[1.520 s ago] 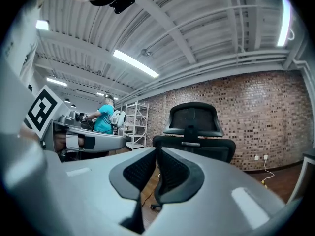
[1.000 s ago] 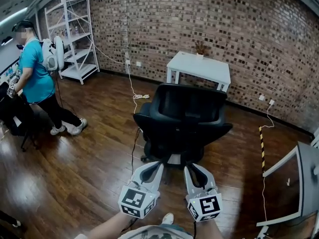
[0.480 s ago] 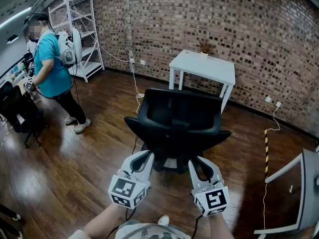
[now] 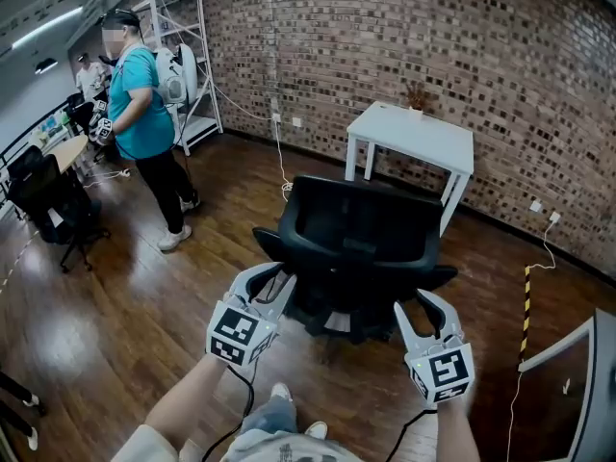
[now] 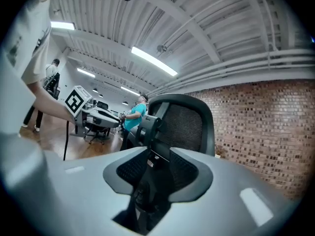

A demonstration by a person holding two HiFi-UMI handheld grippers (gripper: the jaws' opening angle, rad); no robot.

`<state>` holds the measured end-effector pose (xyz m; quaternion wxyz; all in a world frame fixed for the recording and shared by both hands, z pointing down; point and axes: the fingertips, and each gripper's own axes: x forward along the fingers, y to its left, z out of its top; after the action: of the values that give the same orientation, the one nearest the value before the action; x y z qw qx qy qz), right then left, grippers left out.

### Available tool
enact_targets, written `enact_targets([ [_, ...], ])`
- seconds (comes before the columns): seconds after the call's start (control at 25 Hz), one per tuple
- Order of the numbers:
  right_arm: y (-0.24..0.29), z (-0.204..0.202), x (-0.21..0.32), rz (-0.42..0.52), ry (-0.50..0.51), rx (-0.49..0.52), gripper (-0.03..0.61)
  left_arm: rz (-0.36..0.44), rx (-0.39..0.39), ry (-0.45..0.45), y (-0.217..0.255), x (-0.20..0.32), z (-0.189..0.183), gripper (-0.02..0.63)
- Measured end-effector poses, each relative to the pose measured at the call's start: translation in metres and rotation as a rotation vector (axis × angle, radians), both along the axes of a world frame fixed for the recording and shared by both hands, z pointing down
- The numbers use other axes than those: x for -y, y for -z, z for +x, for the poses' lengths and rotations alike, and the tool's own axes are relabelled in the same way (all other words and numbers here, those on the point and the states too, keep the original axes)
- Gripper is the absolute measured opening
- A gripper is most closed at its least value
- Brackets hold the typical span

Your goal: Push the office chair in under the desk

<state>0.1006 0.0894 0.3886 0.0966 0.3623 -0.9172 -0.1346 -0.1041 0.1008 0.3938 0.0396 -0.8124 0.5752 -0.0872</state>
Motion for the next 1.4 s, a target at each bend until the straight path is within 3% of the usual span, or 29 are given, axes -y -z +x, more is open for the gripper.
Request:
enact_targets([
  [0.36, -0.001, 0.017, 0.031, 0.027, 0.027, -0.226, 0.179, -0.01, 0.175, -0.044, 0.001, 0.038, -0.033, 0.147],
  [0.68, -0.004, 0.02, 0.06, -0.007, 0.046, -0.354, 0.216, -0.07, 0.318, -0.091, -0.009, 0.057, -0.068, 0.21],
  [1.16, -0.032, 0.025, 0.094, -0.066, 0.106, -0.569, 0.279, -0.22, 0.533, -0.221, -0.062, 0.085, -0.073, 0.273],
  [1.4, -0.037, 0.043, 0.1, -0.09, 0.118, -0.671, 0.305, -0.233, 0.594, -0.254, -0.072, 0.105, -0.068, 0.296],
])
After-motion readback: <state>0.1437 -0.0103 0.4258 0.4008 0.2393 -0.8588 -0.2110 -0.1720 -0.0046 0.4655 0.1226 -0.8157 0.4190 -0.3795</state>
